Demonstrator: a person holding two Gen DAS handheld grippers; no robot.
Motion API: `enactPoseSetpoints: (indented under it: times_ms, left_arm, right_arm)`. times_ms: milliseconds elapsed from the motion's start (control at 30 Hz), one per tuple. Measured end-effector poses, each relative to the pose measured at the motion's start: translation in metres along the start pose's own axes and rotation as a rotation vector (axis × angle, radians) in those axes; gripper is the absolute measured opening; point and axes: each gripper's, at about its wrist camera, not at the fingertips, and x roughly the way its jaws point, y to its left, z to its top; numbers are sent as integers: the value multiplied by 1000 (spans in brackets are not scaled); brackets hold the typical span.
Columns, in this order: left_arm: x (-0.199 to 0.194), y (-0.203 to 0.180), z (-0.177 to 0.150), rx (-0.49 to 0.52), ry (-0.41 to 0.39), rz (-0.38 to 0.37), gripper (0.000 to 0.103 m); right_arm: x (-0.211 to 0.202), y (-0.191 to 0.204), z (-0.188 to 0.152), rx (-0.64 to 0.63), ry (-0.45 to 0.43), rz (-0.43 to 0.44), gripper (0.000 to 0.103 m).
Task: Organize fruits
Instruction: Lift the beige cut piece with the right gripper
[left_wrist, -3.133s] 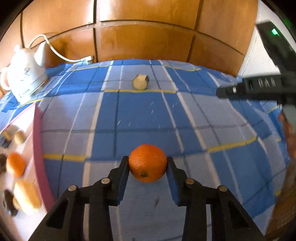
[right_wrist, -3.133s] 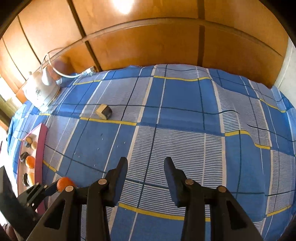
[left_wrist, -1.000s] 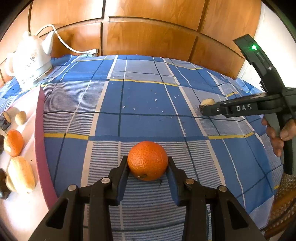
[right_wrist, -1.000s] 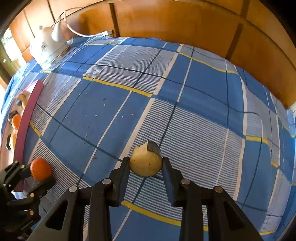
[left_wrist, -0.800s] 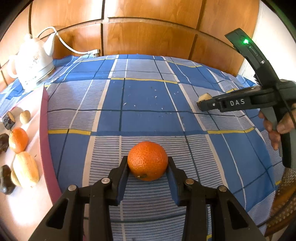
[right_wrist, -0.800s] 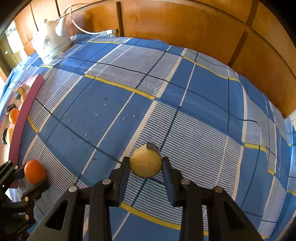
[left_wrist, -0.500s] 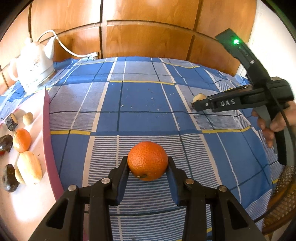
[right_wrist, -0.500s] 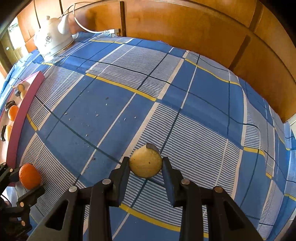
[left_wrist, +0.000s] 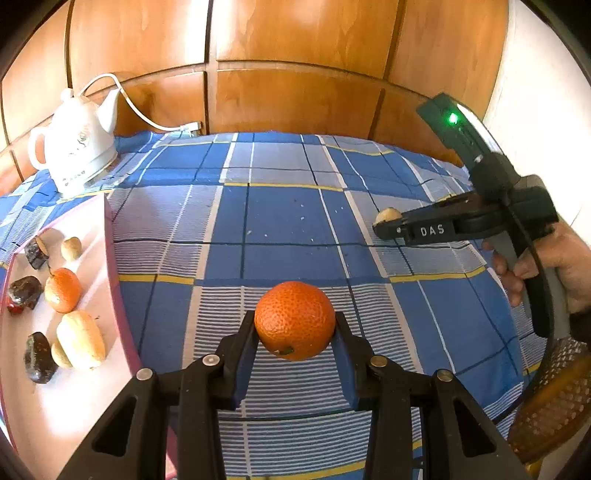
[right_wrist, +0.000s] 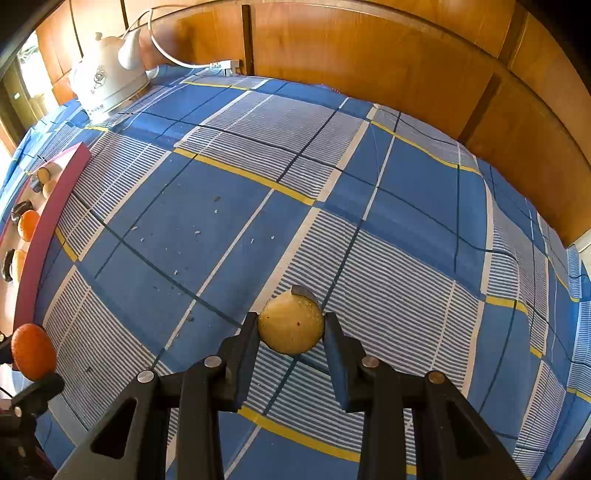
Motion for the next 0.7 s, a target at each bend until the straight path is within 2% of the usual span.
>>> enactPoseSetpoints:
  times_ms: [500, 700]
  left_arm:
    - [-25, 19, 5, -48, -33, 0, 39]
    - [-40, 43, 6, -100, -45, 4, 39]
  right_arm:
    - [1, 4, 0, -14, 4, -7, 35]
    - [-2, 6, 1, -16, -3, 5, 35]
